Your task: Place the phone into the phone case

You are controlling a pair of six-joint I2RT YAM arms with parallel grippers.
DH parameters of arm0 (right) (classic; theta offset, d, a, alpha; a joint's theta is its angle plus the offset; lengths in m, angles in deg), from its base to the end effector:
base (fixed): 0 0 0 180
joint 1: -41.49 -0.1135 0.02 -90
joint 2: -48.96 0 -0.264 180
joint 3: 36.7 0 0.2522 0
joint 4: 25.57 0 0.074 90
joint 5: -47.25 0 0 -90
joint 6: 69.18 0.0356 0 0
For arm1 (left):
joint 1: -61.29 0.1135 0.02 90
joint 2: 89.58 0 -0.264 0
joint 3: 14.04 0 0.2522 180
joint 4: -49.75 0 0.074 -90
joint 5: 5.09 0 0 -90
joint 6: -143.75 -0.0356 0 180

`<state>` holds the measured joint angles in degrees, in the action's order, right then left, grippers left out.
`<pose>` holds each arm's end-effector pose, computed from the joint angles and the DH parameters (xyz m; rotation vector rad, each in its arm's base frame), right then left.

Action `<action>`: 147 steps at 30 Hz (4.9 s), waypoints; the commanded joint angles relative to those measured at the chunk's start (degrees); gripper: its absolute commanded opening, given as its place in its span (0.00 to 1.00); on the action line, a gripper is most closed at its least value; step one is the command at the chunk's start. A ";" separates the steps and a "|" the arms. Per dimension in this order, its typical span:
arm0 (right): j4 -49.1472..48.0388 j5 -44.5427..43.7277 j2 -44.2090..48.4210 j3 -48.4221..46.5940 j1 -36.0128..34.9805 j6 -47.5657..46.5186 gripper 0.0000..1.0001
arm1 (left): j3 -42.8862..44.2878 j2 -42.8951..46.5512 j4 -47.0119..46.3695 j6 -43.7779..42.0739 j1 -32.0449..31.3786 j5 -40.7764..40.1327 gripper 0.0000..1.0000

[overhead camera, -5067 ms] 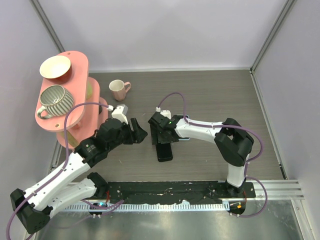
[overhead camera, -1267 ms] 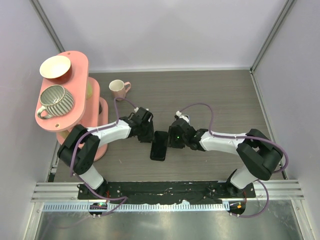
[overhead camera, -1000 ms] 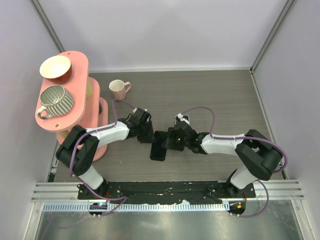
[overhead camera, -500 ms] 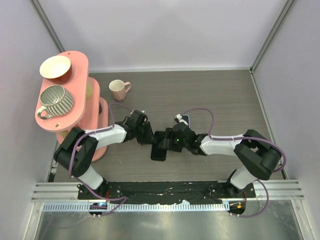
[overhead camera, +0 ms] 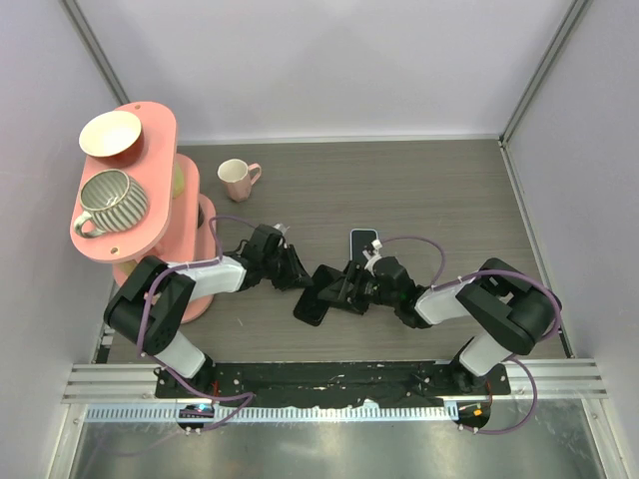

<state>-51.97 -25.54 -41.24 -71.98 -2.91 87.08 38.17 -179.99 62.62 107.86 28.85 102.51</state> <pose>0.1789 0.1900 0.1195 0.2429 2.3966 1.3800 0.2372 -0.1635 0.1376 -0.3612 2.6703 -0.9551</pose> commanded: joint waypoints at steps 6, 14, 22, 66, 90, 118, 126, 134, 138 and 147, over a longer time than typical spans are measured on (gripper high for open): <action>7.07 -6.21 9.49 -4.40 1.34 -2.97 0.65 | -2.07 1.02 7.11 0.30 -2.27 4.28 0.26; 24.41 -13.43 10.39 -8.19 1.07 -7.02 0.64 | -1.37 2.87 11.08 -0.93 -2.27 0.59 0.26; 35.50 -21.78 11.44 -10.82 -2.35 -8.08 0.67 | -2.69 3.66 9.33 -0.76 -2.80 1.20 0.26; -14.49 1.06 4.41 0.15 0.36 1.50 0.70 | -9.72 1.55 -15.81 10.67 -2.53 17.37 0.16; -11.37 3.63 0.36 1.48 2.04 3.36 0.69 | -6.91 2.43 -11.51 6.19 -1.74 17.64 0.24; -4.32 4.85 4.85 2.97 2.13 -5.87 0.53 | -3.83 -1.08 -13.88 4.69 -2.09 17.64 0.23; 15.32 0.55 10.55 -0.18 2.04 -15.36 0.39 | -0.85 1.46 -5.11 0.22 -2.09 14.75 0.23; 21.45 -1.31 11.89 -1.51 2.04 -19.24 0.10 | 1.88 1.20 -1.22 -1.20 -2.09 13.24 0.24; 15.22 0.71 11.35 -0.02 2.13 -18.01 0.05 | 5.20 3.04 3.41 -3.82 -2.01 13.25 0.25; 12.12 0.64 28.91 0.95 6.34 -19.24 0.01 | 19.80 14.99 21.53 -15.43 -1.48 9.65 0.63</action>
<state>-33.55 -24.97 -23.42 -70.18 0.80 69.07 52.62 -172.08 76.96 98.35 26.92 113.75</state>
